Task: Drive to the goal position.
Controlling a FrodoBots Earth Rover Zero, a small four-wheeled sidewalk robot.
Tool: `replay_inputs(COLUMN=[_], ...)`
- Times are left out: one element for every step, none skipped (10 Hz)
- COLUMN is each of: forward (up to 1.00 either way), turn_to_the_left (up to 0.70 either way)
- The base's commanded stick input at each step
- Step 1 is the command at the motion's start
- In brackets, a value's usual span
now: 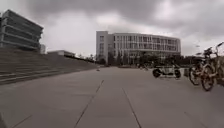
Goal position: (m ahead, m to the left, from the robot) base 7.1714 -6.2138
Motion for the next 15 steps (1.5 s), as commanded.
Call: replay_inputs(forward=[0.70,0.70,0.70,0.70,0.70,0.70,0.70,0.70,0.70,0.70,0.70,0.70,0.70,0.70,0.70], turn_to_the_left=[0.00,0.00,0.00,0.00,0.00,0.00,0.00,0.00,0.00,-0.01,-0.03,-0.33,-0.34,-0.28,-0.14])
